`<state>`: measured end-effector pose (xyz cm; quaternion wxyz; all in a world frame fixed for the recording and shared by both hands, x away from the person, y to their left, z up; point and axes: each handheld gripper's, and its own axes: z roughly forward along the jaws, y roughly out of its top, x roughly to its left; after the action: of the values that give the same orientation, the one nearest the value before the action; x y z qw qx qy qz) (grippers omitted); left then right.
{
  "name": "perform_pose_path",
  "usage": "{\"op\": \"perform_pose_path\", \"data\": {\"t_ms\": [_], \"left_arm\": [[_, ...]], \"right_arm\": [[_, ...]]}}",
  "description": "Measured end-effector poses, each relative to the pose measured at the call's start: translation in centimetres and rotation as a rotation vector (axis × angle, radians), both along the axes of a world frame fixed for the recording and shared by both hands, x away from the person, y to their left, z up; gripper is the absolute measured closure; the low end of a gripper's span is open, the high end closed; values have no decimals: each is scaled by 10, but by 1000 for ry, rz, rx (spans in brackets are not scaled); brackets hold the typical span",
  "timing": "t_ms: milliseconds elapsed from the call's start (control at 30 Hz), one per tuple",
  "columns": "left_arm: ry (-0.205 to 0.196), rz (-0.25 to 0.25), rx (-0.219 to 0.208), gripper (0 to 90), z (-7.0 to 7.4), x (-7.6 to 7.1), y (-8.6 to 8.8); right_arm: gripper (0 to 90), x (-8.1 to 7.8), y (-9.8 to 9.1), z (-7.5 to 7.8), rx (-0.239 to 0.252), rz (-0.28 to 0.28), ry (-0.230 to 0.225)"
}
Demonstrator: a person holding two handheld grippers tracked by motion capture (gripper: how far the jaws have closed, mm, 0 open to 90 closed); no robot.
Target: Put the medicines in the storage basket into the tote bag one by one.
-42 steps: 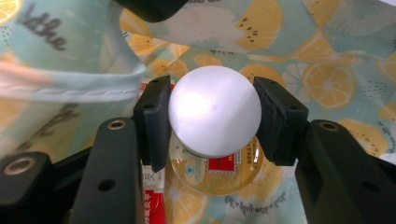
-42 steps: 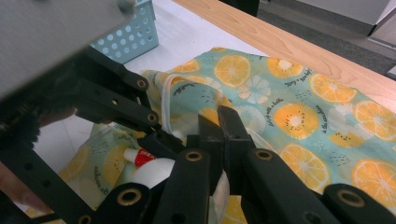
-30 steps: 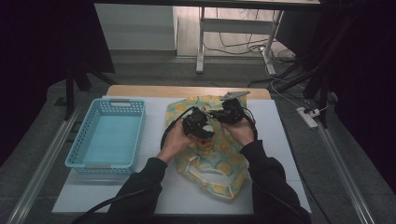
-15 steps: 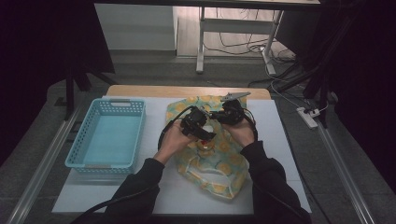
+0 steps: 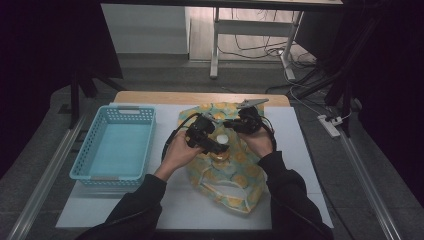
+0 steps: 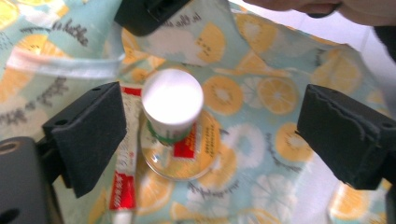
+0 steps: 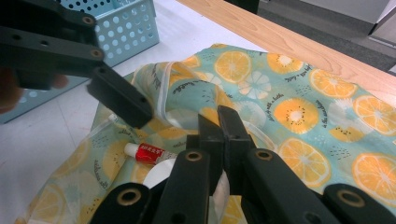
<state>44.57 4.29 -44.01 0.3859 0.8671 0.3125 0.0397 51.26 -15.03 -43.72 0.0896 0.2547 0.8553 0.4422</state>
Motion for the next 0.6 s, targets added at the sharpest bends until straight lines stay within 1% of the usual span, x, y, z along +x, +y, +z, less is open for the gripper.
{"op": "perform_pose_path", "data": {"t_ms": [67, 133, 200, 300, 333, 467, 600], "left_arm": [[3, -23, -14, 40, 0, -4, 5], [1, -33, -23, 25, 0, -7, 9], [-11, -41, -23, 18, 0, -11, 12], [-35, -49, -39, 8, -1, -17, 18], [-34, -49, -44, 8, -1, -18, 20], [-46, -60, -40, 10, -4, -25, 26], [-32, -71, -31, 10, -10, -32, 28]], "right_arm": [[900, 0, 0, 0, -1, 0, -1], [900, -1, -1, 0, 0, 1, -1], [900, -1, -1, 0, 0, -1, 2], [900, -1, 0, 0, -2, 1, 1], [900, -1, 0, 0, -1, 2, 1], [900, -2, 0, 0, -2, 5, -1], [900, -3, 1, 1, -3, 7, -2]]}}
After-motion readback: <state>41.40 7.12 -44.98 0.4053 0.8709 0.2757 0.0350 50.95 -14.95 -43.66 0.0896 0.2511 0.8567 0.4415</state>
